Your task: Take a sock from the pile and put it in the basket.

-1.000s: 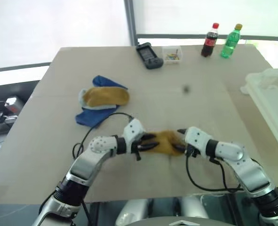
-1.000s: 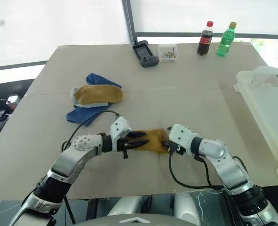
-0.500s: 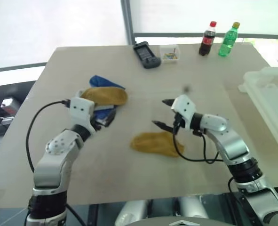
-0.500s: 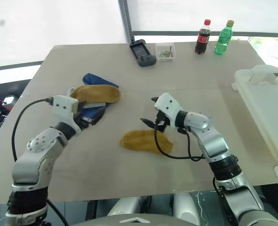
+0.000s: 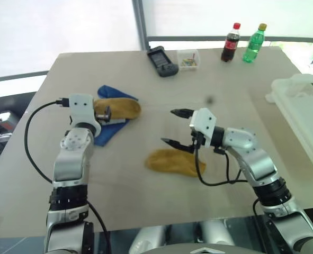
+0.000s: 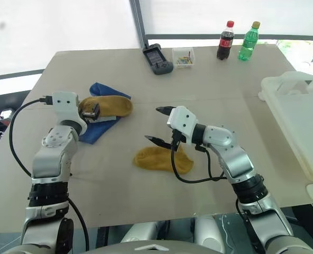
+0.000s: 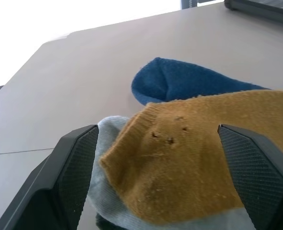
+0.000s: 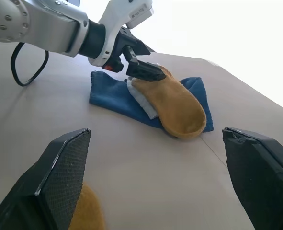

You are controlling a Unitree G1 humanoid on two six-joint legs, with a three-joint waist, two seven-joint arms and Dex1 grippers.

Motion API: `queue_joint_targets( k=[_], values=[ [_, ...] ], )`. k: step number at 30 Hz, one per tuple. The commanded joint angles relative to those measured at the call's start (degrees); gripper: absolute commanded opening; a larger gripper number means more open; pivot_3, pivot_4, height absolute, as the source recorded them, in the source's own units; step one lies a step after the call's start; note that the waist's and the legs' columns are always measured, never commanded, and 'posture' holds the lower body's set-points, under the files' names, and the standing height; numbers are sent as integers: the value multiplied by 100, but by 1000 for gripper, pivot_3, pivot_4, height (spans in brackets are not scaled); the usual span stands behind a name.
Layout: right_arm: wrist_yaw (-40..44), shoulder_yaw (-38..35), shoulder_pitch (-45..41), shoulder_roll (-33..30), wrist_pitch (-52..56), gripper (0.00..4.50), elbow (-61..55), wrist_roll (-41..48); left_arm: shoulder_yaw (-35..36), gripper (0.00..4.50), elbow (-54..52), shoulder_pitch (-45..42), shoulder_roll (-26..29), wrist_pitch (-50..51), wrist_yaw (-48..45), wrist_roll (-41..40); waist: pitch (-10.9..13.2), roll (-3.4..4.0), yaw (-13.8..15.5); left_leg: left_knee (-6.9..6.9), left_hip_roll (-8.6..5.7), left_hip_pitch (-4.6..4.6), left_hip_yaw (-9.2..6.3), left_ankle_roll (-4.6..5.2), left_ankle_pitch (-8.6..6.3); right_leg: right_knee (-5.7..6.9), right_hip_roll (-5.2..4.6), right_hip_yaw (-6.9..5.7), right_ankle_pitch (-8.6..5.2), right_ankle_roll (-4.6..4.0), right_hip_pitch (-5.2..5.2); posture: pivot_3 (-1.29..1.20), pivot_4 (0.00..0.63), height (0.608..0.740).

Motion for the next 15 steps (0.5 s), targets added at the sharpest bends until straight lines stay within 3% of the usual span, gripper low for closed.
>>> queue_joint_targets(
  k=[1, 8, 11, 15],
  values=[
    [-106, -171, 53, -25, 63, 4500, -389, 88, 178, 4206, 271, -309, 76, -194, -74, -48, 0, 0, 3, 0, 0, 0, 0, 0, 0, 0, 0, -1, 0, 0, 0, 0, 150, 740],
    [-232, -196, 164, -118, 188, 4500, -557, 71, 280, 4206, 880, -512, 20, -282, -217, -199, 0, -1, -14, 1, 0, -2, 0, 0, 0, 1, 0, 0, 0, 0, -1, 0, 150, 740],
    [-269, -212, 211, -165, 235, 4500, -624, 82, 318, 3394, 943, -478, -4, -281, -236, -244, 0, -1, -12, 0, 0, -2, 0, 0, 0, 1, -1, 1, 0, 0, -1, 0, 150, 740],
    [-272, -213, 239, -201, 277, 4500, -652, 80, 304, 1912, 888, -368, -17, -325, -288, -282, 0, -1, -12, 1, 0, -2, 0, 0, 0, 1, -1, 1, 0, 0, -1, 0, 150, 740]
  ],
)
